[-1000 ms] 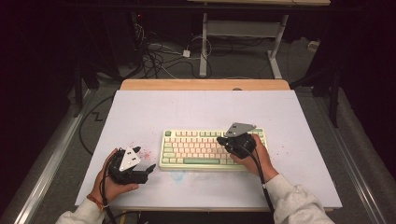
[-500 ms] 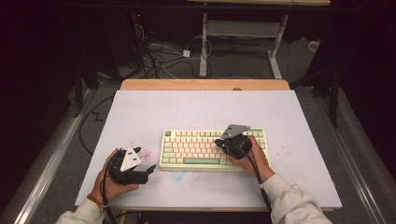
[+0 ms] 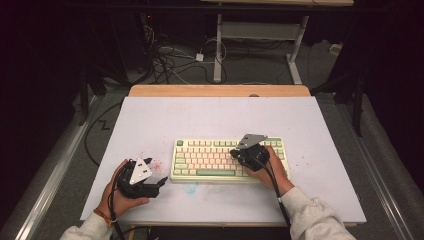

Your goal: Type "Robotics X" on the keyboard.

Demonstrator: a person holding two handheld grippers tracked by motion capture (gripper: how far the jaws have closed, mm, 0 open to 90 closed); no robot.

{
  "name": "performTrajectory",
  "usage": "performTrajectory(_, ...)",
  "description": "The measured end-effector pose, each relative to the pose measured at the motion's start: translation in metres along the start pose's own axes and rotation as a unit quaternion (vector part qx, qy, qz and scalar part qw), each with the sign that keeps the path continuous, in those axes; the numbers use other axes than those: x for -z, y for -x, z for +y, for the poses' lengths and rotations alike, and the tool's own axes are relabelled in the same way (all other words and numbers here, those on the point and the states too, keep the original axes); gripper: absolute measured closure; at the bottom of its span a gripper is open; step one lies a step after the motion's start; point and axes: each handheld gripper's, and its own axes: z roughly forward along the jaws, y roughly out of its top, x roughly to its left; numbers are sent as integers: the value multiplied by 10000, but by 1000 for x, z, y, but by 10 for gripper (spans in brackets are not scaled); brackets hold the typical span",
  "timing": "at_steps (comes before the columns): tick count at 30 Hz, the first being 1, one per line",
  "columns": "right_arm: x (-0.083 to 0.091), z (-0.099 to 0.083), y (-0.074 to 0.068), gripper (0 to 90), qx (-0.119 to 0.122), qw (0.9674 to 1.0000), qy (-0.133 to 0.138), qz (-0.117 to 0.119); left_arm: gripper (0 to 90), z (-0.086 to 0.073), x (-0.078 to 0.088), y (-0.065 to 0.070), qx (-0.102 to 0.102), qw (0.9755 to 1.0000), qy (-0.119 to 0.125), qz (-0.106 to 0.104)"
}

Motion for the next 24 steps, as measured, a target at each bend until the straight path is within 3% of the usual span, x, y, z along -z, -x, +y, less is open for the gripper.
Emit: performTrajectory(24, 1, -1, 2, 898, -61, 10000, 5, -57, 184, 0, -2, 1, -66, 9999, -78, -31)
